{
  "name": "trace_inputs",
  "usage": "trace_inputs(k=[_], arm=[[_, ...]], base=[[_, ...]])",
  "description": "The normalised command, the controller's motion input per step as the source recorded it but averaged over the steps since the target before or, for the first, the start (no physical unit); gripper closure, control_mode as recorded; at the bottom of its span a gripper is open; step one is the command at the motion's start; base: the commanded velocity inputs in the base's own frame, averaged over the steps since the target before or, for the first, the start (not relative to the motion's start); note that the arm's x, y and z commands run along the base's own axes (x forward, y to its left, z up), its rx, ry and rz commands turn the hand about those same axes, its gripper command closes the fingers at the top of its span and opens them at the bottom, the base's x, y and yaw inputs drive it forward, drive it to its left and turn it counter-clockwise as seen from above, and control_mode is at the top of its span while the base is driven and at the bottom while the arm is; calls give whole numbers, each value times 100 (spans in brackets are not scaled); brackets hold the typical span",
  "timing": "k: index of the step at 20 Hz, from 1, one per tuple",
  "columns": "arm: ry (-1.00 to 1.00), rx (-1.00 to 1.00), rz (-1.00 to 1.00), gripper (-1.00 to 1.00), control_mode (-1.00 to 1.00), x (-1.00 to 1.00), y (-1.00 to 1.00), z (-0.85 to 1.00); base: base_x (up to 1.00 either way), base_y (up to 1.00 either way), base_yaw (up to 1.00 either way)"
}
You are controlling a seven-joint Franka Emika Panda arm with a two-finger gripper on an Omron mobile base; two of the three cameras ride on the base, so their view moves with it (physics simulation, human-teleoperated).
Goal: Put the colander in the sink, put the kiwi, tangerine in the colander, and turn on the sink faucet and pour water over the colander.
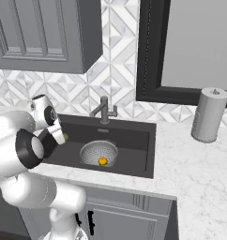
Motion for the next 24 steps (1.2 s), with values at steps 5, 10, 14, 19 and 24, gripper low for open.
trace_inputs(k=[5, 10, 14, 19, 24], arm=[[0, 0, -5, 100, -100, 29, -67, -32], [0, 0, 2, 100, -100, 2, -49, -56], [0, 0, 14, 100, -100, 0, -15, -40], [-5, 0, 14, 100, -100, 0, -20, -18], [-3, -2, 10, 100, -100, 0, -23, -25]], base=[[0, 0, 0], [0, 0, 0], [0, 0, 0], [0, 0, 0], [0, 0, 0]])
